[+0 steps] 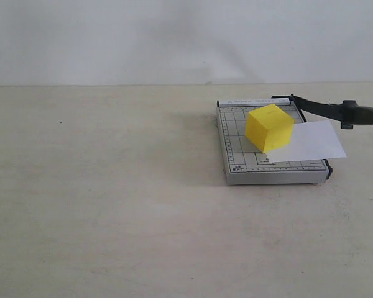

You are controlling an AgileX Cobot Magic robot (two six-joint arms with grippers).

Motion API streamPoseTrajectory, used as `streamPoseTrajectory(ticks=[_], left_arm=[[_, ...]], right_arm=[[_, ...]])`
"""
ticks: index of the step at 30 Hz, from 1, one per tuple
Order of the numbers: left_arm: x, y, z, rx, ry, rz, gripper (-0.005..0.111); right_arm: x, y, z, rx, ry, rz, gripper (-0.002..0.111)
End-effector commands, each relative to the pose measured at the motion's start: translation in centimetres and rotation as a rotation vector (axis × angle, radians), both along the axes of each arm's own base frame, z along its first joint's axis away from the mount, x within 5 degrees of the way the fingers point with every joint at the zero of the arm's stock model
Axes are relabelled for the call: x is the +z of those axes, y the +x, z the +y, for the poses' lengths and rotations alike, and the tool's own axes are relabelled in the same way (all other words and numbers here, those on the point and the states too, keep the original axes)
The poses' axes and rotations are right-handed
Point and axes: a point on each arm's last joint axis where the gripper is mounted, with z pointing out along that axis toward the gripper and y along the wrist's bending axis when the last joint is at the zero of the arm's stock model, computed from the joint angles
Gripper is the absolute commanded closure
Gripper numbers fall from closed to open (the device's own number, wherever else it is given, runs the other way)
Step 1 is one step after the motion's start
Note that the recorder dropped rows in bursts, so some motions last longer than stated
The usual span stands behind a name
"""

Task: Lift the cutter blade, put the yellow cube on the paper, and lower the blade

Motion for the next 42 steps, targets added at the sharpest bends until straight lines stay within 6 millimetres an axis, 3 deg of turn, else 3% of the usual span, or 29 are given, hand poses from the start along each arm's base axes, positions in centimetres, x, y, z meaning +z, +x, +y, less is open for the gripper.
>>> streamPoseTrajectory(ticks=[1, 7, 11, 16, 20, 25, 42], left_arm=[[0.1, 0.0, 0.0, 0.004, -0.011, -0.006, 0.096], [0.1, 0.0, 0.0, 0.004, -0.011, -0.006, 0.096], [0.1, 0.0, 0.0, 0.004, -0.011, -0.006, 0.096], [0.1, 0.0, 0.0, 0.004, -0.011, -0.006, 0.096], [0.1, 0.0, 0.0, 0.004, -0.011, -0.006, 0.096], [0.1, 0.0, 0.0, 0.004, -0.011, -0.006, 0.096], [0.1, 0.0, 0.0, 0.004, -0.011, -0.006, 0.096]], right_arm=[[3.2, -0.2, 0.2, 0.019, -0.052, 0.018, 0.04], [8.3, 2.6, 0.3, 0.033, -0.294, 0.272, 0.044], [11.7, 6.9, 0.4, 0.042, -0.433, 0.533, 0.044], [13.2, 13.7, 1.1, 0.146, -0.626, 0.828, 0.045], [13.2, 18.5, 2.0, 0.235, -0.682, 0.952, 0.045], [12.3, 21.8, 2.5, 0.286, -0.715, 1.059, 0.045], [9.3, 25.2, 2.7, 0.301, -0.76, 1.119, 0.045]])
